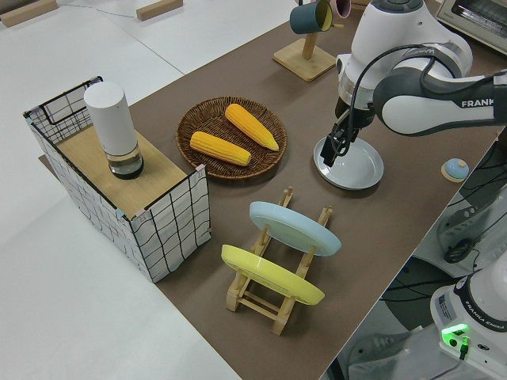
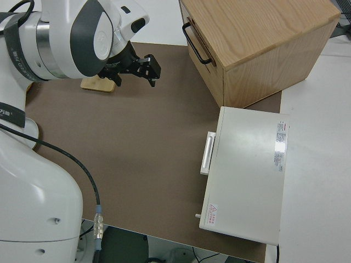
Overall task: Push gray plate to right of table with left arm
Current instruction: 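Move the left gripper to the edge of the gray plate nearest the robot's left side, then lower the left gripper against the gray plate's rim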
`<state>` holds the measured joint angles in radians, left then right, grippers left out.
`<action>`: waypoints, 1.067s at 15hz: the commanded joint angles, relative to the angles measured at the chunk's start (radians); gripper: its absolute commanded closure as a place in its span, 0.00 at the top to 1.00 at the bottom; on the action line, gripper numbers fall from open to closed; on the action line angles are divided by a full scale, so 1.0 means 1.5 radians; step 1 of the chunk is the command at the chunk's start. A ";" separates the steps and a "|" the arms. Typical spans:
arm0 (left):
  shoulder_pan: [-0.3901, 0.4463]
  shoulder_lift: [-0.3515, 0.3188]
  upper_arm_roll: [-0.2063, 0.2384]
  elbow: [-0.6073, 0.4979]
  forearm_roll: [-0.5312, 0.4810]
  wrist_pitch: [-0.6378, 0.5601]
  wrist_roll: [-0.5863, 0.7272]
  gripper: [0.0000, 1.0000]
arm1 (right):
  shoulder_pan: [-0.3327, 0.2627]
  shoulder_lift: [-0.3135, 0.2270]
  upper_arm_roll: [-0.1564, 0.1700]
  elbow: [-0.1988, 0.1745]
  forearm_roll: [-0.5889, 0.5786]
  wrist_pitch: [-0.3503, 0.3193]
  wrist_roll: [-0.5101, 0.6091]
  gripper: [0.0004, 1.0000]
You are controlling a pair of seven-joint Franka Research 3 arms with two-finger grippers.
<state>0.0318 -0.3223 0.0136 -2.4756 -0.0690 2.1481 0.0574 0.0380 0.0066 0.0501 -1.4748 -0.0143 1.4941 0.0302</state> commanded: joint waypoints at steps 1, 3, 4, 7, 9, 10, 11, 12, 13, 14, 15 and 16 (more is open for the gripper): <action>-0.008 0.008 0.000 -0.056 -0.011 0.077 -0.007 1.00 | -0.002 -0.002 -0.001 0.003 0.015 -0.008 -0.001 0.98; -0.008 0.029 -0.003 -0.059 -0.011 0.093 -0.007 1.00 | -0.002 -0.002 -0.001 0.003 0.015 -0.008 -0.001 0.98; -0.008 0.039 -0.004 -0.061 -0.011 0.098 -0.007 1.00 | -0.002 -0.002 -0.001 0.003 0.015 -0.008 -0.001 0.98; -0.009 0.060 -0.006 -0.072 -0.011 0.128 -0.007 1.00 | -0.002 -0.002 -0.001 0.003 0.015 -0.009 -0.001 0.98; -0.009 0.073 -0.006 -0.078 -0.012 0.146 -0.007 1.00 | -0.002 -0.002 -0.001 0.003 0.015 -0.009 -0.001 0.98; -0.009 0.081 -0.006 -0.078 -0.011 0.148 -0.007 1.00 | -0.002 -0.002 -0.001 0.003 0.015 -0.008 -0.001 0.98; -0.009 0.090 -0.006 -0.077 -0.012 0.153 -0.007 1.00 | -0.002 -0.002 -0.001 0.003 0.015 -0.009 -0.001 0.98; -0.009 0.096 -0.006 -0.078 -0.012 0.160 -0.007 1.00 | -0.002 -0.002 -0.001 0.003 0.015 -0.009 -0.001 0.98; -0.009 0.102 -0.006 -0.078 -0.013 0.164 -0.007 1.00 | -0.002 -0.002 -0.001 0.003 0.015 -0.008 -0.001 0.98; -0.009 0.104 -0.006 -0.078 -0.013 0.164 -0.007 1.00 | -0.002 -0.002 -0.001 0.003 0.015 -0.008 -0.001 0.98; -0.009 0.105 -0.006 -0.078 -0.013 0.164 -0.007 1.00 | -0.002 -0.002 -0.001 0.003 0.015 -0.009 -0.001 0.98; -0.010 0.105 -0.006 -0.078 -0.014 0.165 -0.007 1.00 | -0.002 -0.002 -0.001 0.003 0.015 -0.009 -0.001 0.98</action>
<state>0.0314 -0.1651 0.0005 -2.5764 -0.0771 2.3652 0.0574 0.0380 0.0066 0.0501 -1.4748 -0.0143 1.4941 0.0302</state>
